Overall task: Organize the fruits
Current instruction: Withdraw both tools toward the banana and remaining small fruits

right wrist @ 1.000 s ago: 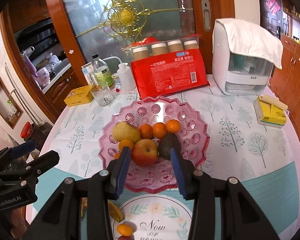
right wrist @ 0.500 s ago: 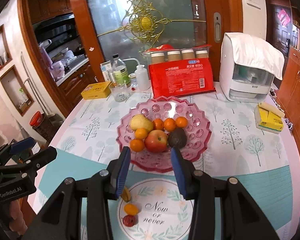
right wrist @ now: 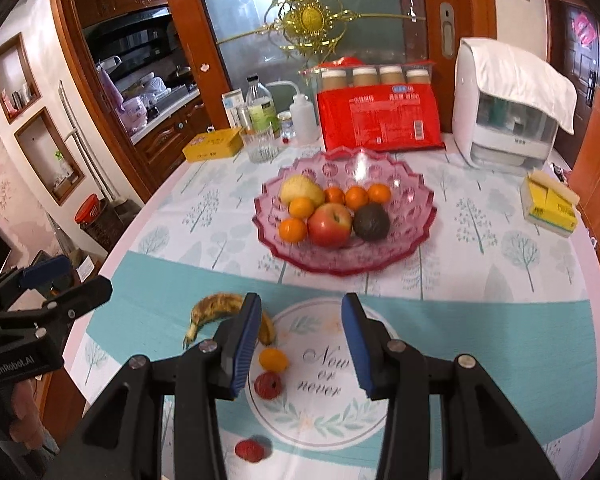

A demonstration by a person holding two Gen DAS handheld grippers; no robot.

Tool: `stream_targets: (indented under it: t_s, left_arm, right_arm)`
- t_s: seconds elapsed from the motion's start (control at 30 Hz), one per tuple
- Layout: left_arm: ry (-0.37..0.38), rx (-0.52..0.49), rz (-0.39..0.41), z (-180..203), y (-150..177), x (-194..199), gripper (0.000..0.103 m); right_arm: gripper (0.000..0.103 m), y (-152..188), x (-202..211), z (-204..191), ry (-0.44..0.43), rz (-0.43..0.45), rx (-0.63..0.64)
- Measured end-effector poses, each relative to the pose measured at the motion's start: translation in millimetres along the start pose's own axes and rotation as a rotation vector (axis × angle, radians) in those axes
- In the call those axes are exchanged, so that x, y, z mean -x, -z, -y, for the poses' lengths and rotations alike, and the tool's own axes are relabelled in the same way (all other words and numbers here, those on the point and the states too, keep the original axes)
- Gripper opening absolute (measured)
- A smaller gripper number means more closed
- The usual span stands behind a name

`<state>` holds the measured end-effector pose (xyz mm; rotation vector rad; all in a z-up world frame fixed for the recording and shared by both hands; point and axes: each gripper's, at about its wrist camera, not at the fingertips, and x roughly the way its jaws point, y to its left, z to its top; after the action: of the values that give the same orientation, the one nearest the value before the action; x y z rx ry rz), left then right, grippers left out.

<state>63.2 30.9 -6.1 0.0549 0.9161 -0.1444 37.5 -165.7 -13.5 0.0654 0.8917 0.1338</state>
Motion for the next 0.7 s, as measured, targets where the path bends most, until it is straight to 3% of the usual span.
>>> stream_targets:
  t_s: [0.3, 0.7]
  left_arm:
    - [0.080, -0.138, -0.073, 0, 14, -22, 0.087]
    - [0.223, -0.343, -0.234, 6, 54, -81, 0.087]
  right_arm:
    - [0.042, 43, -5, -10, 0.039, -0.064, -0.021]
    - [0.042, 116, -39, -30, 0.077, -0.189, -0.125]
